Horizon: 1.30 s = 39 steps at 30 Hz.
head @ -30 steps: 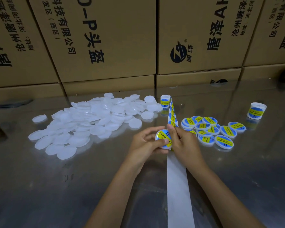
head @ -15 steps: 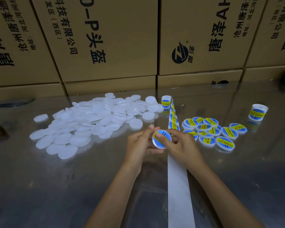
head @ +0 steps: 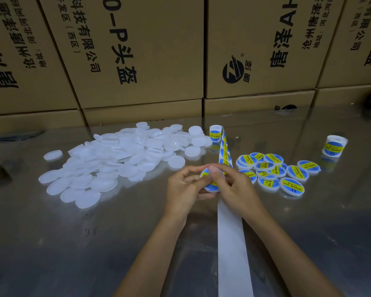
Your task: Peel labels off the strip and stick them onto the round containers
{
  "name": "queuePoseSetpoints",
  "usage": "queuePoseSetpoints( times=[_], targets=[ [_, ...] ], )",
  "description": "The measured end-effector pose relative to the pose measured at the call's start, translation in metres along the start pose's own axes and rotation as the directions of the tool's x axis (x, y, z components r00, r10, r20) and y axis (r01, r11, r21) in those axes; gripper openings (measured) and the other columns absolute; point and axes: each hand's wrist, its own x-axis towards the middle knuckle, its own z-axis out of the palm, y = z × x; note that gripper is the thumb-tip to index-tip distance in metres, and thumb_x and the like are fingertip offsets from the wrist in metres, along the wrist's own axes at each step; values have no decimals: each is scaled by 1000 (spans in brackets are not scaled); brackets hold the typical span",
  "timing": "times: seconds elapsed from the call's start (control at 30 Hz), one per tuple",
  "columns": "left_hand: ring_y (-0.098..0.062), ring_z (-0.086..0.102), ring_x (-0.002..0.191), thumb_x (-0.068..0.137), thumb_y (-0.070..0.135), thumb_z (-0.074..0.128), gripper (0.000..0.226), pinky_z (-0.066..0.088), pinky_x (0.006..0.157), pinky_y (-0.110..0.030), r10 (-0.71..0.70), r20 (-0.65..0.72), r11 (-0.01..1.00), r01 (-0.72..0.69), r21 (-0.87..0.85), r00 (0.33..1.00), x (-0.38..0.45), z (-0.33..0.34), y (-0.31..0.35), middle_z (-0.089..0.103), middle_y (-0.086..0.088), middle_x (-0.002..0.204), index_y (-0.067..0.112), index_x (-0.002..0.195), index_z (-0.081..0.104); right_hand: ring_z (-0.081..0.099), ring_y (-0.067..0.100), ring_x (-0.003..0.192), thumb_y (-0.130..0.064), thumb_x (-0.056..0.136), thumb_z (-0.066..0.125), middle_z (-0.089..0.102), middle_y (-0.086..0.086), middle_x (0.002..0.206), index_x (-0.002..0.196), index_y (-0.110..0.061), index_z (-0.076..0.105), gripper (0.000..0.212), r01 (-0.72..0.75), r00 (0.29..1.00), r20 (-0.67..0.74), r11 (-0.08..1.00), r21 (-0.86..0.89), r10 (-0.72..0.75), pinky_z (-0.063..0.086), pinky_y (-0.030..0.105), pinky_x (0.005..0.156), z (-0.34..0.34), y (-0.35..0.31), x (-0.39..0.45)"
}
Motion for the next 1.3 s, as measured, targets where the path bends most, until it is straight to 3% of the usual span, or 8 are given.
queuePoseSetpoints(
  times=[0.2, 0.47, 0.63, 0.77, 0.9, 1.03, 1.17, 1.3],
  targets=[
    [-27, 76, 79, 86, 11, 77, 10, 59, 56, -29, -11, -65, 998, 7, -58, 998, 0, -2, -1, 77, -15, 88, 7, 94, 75, 69, 9, 93, -33, 85, 75, 72, -10, 99, 109, -30, 68, 25, 26, 991, 131, 996, 80, -37, 55, 20, 78, -1, -1, -1],
    [-31, 76, 82, 95, 19, 66, 17, 61, 65, -32, -86, 12, 995, 87, -57, 996, -3, 0, 3, 76, -19, 94, 7, 103, 75, 58, -5, 52, -21, 97, 63, 67, -22, 63, 100, -22, 75, 13, 42, 999, 1, 998, 40, -42, 39, 6, 54, -4, 1, 2],
    [-30, 75, 93, 89, -6, 66, 33, 61, 78, -30, -101, 169, 994, 109, -34, 980, -4, 5, 1, 75, -18, 106, 10, 118, 68, 63, 38, 70, -27, 102, 51, 69, 17, 74, 91, -11, 73, 30, -28, 993, -117, 999, 27, 31, 51, 44, 64, -7, 6, 4],
    [-31, 75, 93, 87, -9, 67, 37, 62, 77, -31, -71, 125, 997, 75, -29, 990, -3, 4, 2, 75, -19, 105, 11, 118, 69, 50, 5, 46, -34, 105, 44, 56, -7, 50, 98, -15, 72, 35, -71, 993, -90, 997, 36, 74, 39, 19, 47, -6, 8, 5],
    [-36, 75, 87, 86, -4, 72, 27, 63, 72, -34, -43, -61, 994, 36, -108, 997, 0, 0, 2, 76, -20, 95, 2, 110, 64, 51, 7, 46, -38, 100, 52, 57, -2, 52, 118, -28, 62, 23, -120, 992, 47, 990, 73, 117, 39, 17, 48, 1, 8, 3],
    [-31, 76, 77, 85, -1, 74, 18, 60, 62, -29, -20, -136, 990, 1, -138, 990, 2, -5, 4, 76, -21, 93, 3, 101, 65, 38, 15, 53, -42, 94, 62, 44, 17, 58, 95, -23, 67, 20, -63, 994, 92, 998, -22, 65, 31, 30, 56, 3, 8, 0],
    [-28, 74, 72, 88, 6, 74, 11, 60, 59, -29, -14, -154, 995, -2, -104, 988, 3, -4, 3, 77, -17, 92, 4, 96, 68, 31, 9, 49, -40, 87, 71, 36, -6, 48, 80, -9, 56, 35, -68, 998, -2, 994, -87, 68, 27, 24, 50, 1, 10, 1],
    [-27, 76, 72, 93, 13, 70, 12, 59, 58, -28, -28, -145, 994, 12, -107, 989, 4, -6, 3, 77, -14, 90, 4, 100, 71, 33, 9, 48, -44, 89, 65, 35, -8, 46, 63, -16, 39, 46, -5, 999, -32, 965, -262, -4, 26, 22, 49, 2, 9, -1]
  ],
)
